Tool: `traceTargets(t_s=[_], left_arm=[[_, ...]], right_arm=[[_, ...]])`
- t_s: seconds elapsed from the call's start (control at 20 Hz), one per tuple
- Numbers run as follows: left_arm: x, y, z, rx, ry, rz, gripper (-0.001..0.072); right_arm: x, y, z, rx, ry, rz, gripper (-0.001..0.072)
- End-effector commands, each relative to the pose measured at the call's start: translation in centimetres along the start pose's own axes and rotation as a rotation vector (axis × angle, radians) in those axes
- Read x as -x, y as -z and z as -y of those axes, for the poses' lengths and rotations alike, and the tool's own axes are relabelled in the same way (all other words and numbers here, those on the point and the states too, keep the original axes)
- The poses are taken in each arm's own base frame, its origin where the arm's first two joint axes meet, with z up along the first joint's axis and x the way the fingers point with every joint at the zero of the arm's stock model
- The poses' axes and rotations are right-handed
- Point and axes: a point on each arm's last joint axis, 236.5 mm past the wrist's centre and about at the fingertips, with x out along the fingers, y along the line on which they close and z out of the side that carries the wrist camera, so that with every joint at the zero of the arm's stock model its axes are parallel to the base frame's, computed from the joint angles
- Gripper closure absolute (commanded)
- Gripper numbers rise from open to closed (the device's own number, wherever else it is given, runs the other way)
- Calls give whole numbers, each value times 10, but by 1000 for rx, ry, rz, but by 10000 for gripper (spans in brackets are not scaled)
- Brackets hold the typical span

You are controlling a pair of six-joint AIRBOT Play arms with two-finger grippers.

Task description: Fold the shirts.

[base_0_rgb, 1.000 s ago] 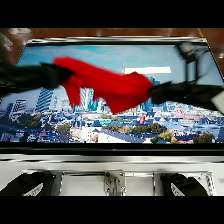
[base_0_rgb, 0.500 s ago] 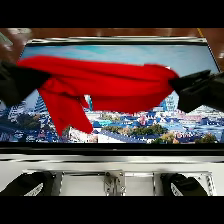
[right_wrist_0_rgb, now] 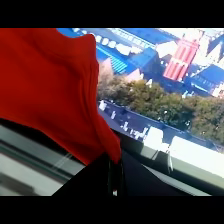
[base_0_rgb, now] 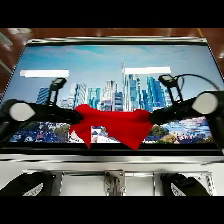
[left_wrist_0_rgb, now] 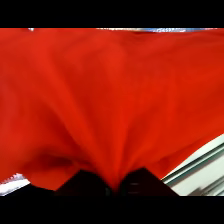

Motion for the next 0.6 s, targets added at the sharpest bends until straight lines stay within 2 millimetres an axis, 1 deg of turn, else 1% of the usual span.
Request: traceTargets(t_s=[0.0, 0.05, 0.1, 0.15, 0.2, 0.25, 0.3, 0.35, 0.45, 0.5, 0.55], left_arm=[[-67, -19, -13, 233, 72, 76, 669], [-82, -28, -18, 290, 80, 93, 660], [-95, -32, -24, 323, 77, 89, 507], [-102, -32, -31, 338, 70, 66, 285], [-103, -31, -39, 360, 70, 27, 167], [-97, -29, -48, 370, 71, -14, 162], [-84, -24, -62, 354, 67, -63, 163], [-69, -16, -78, 363, 53, -122, 163], [-31, 14, -114, 447, 25, -255, 162], [-13, 28, -127, 507, 21, -292, 160], [0, 42, -134, 547, 17, -310, 152]], right_arm=[[-67, -1, 44, -139, 114, -29, 655], [-77, -6, 50, -168, 126, -23, 655], [-87, -11, 53, -192, 126, -13, 655], [-94, -15, 54, -214, 124, -5, 655], [-99, -18, 53, -228, 114, 0, 655], [-101, -18, 52, -233, 107, 1, 655], [-101, -18, 52, -234, 106, 1, 654], [-101, -18, 52, -234, 107, -1, 655], [-101, -16, 52, -234, 106, -9, 655], [-101, -14, 51, -234, 106, -16, 654], [-101, -13, 51, -235, 105, -25, 654]])
